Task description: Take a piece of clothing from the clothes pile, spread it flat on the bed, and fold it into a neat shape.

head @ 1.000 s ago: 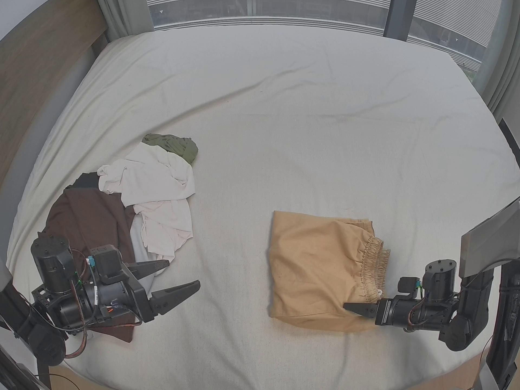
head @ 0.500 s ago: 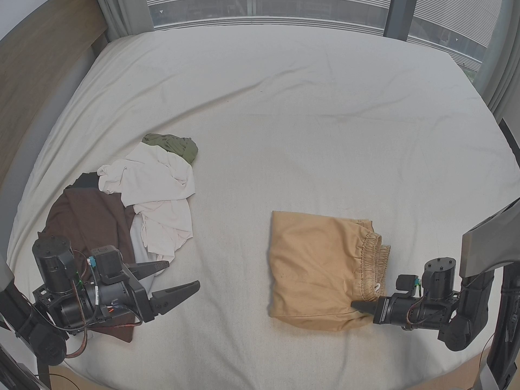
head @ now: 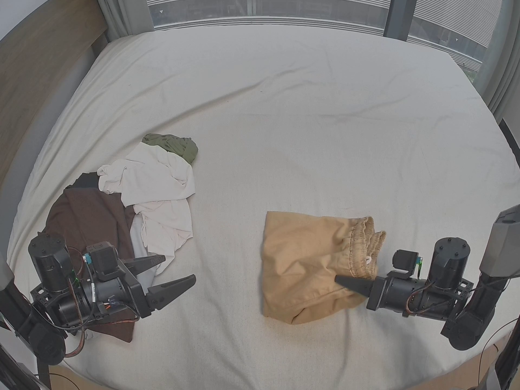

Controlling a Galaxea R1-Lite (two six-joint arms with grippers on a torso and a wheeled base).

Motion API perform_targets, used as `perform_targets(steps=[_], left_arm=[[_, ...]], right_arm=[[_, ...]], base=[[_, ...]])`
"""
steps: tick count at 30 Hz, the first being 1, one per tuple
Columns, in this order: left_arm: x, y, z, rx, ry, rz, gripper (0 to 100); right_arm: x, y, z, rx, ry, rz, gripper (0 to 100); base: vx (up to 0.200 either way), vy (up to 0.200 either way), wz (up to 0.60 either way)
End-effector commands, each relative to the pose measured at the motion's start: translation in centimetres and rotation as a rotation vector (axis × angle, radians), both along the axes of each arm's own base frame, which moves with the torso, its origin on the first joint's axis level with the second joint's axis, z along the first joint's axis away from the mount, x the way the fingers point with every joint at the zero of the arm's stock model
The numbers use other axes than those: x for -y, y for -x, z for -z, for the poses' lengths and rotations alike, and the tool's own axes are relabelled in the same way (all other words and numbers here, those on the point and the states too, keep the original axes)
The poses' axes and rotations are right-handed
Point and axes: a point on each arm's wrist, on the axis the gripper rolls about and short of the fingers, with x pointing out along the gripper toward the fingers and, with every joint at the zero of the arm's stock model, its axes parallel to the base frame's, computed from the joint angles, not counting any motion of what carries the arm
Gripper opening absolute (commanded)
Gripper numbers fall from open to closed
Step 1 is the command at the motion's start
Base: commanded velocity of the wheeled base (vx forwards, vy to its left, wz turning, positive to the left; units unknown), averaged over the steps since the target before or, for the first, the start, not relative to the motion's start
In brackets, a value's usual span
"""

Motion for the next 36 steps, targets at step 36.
perform_targets(steps=[36], left_arm=[[0.0, -0.1, 0.2, 0.007, 0.004, -0.003, 100]], right_arm=[[-3.6, -4.9, -9.7, 0.280, -0.187, -0.036, 0]], base=[[0.000, 0.000, 0.00]])
